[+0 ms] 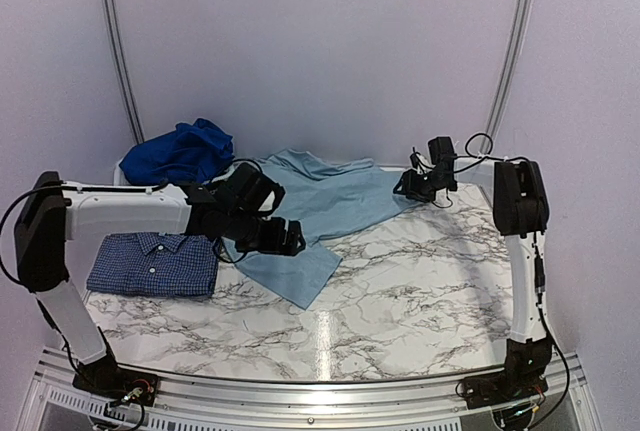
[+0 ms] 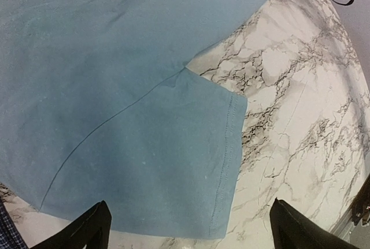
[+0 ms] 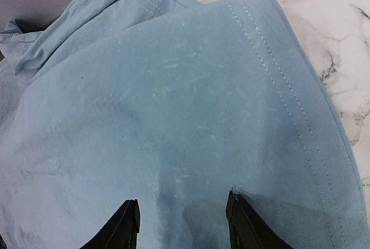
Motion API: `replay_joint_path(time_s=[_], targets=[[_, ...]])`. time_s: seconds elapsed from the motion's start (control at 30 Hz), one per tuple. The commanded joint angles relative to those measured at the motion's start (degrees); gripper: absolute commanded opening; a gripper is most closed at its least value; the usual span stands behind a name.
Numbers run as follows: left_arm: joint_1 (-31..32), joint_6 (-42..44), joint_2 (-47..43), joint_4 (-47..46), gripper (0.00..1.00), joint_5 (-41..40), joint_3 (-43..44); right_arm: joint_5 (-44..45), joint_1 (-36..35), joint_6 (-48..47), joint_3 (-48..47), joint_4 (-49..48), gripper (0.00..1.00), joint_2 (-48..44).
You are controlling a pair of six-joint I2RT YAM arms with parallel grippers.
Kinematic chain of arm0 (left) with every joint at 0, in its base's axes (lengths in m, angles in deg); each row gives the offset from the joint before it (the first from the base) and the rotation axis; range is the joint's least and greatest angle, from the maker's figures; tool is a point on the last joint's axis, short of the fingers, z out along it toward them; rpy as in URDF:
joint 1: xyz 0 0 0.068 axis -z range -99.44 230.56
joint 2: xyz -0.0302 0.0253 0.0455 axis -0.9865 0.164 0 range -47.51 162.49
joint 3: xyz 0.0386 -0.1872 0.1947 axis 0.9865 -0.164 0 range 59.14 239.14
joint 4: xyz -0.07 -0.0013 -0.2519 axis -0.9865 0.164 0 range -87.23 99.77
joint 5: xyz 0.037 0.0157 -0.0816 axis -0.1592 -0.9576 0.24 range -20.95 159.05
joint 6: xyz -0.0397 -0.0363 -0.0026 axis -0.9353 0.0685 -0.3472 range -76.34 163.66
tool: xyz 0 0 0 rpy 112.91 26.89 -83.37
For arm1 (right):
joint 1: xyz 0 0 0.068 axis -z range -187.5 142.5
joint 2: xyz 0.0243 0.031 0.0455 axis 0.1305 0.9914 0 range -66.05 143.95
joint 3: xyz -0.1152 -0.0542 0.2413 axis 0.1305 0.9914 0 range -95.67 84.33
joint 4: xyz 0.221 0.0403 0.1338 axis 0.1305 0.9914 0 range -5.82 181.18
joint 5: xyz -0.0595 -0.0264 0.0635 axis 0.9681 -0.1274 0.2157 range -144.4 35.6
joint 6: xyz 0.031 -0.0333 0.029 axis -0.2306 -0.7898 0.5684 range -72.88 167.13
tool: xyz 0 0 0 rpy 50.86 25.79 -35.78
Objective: Fold and stack the mixed laundry pile
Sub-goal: Adjust the flattened T-shirt at the center of the board.
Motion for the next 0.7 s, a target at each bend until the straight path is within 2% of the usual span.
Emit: replay_joint_path(time_s=[0.0, 0.13, 0.3, 0.47, 0.6, 0.67], targets=[[2.55, 1.47, 6.31, 2.73, 0.99, -3.33, 4.69, 3.73, 0.69, -0.31, 8.87, 2.18, 0.52, -3.22], [3.98, 0.81, 12.82, 5.18, 0.99, -5.07, 8.20, 4.35, 1.58, 0.46, 18.72, 1.19, 0.52, -8.90], [6.13, 0.19, 16.41, 7.59, 0.99, -5.56, 6.64, 4.75, 3.88, 1.40, 33.57, -1.08, 0.51, -16.47], [9.99, -0.69, 11.39, 8.19, 0.86, -2.80, -3.30, 3.14, 6.39, 3.14, 47.72, -3.08, 0.51, -26.04], [11.82, -4.17, 1.59, 8.72, 0.73, -0.70, -15.79, 2.57, 6.41, 6.93, 59.24, -3.34, 0.53, -37.69], [11.86, -6.26, -3.04, 9.64, 0.69, -0.76, -22.17, 1.83, 6.37, 9.29, 65.25, -3.07, 0.53, -44.60]])
